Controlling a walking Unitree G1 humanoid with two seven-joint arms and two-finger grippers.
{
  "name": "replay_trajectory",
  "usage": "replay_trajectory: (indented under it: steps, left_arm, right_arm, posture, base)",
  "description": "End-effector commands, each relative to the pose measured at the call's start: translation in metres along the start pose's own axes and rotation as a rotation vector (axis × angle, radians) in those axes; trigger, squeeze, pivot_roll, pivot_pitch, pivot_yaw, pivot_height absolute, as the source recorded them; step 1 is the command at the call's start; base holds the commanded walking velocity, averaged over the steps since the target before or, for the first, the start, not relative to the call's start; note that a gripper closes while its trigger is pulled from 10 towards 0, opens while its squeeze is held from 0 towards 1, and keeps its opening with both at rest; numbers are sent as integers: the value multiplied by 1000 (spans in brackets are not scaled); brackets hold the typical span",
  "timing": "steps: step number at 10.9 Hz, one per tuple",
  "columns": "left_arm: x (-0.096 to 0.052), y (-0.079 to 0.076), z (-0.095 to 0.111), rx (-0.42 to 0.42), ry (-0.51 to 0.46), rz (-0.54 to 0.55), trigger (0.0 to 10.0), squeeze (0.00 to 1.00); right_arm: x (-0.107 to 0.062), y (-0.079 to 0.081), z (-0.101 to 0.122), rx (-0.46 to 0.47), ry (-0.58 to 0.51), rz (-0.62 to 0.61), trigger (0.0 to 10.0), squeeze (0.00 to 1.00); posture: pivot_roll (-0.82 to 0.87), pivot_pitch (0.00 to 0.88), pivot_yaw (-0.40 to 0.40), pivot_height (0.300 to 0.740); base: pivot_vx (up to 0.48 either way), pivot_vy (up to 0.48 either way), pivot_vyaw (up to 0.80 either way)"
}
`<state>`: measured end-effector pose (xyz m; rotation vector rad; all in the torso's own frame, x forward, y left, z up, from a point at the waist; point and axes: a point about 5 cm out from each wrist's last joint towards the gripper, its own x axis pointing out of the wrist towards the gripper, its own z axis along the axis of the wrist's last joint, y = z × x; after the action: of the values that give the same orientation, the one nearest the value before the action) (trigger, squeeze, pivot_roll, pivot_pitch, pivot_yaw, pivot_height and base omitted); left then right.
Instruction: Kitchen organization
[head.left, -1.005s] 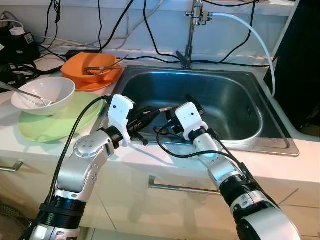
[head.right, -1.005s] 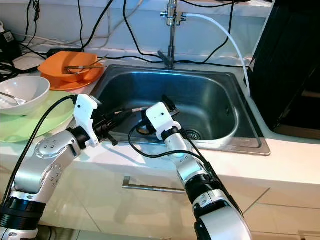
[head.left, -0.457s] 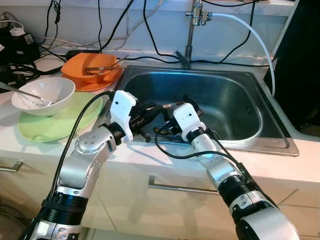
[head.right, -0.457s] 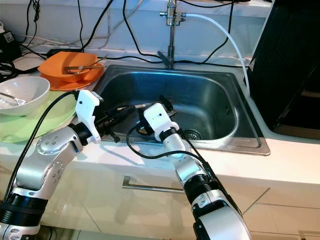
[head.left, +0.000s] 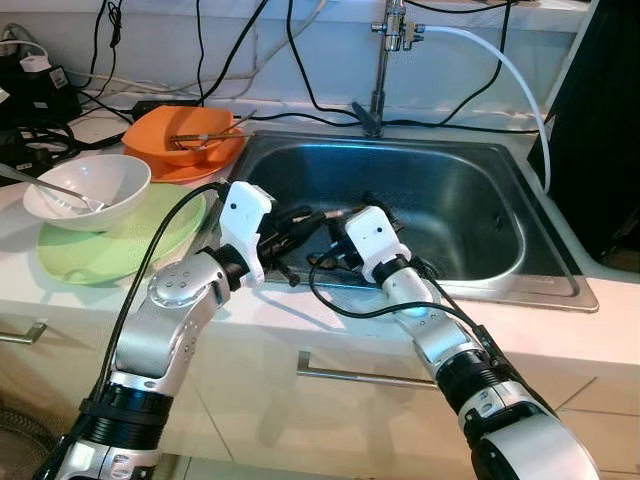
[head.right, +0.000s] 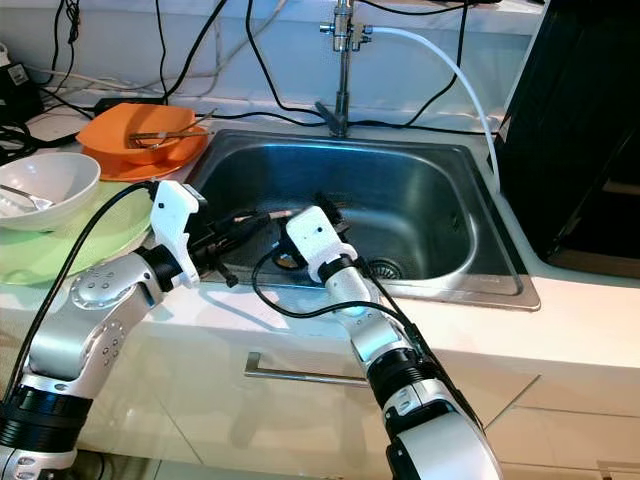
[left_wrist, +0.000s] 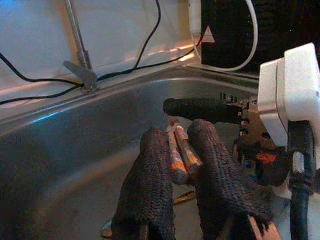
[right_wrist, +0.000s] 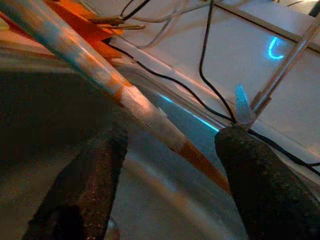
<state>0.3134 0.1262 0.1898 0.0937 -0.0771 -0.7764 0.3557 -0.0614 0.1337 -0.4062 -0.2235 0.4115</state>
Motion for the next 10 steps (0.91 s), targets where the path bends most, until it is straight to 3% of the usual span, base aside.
replay_trajectory:
  steps: [1,9,10]
  left_arm:
    - [0,0,4,20,3,-11,10000,0]
    - [-1,0,3,29,12,-16,10000,0]
    - [-1,-1,3,30,11,-19,10000,0]
  right_arm:
    - [9,-3,16,-18,-54,22,10000,0]
    - [11,-11,18,-74,-43,62,10000,0]
    - [12,-11,18,-87,-39,66,3765,0]
  posture:
    - [214,0,25,740]
    - [211,0,15,740]
    - [210,0,14,740]
  base:
    - [0,0,0]
    - [0,0,0]
    - [0,0,0]
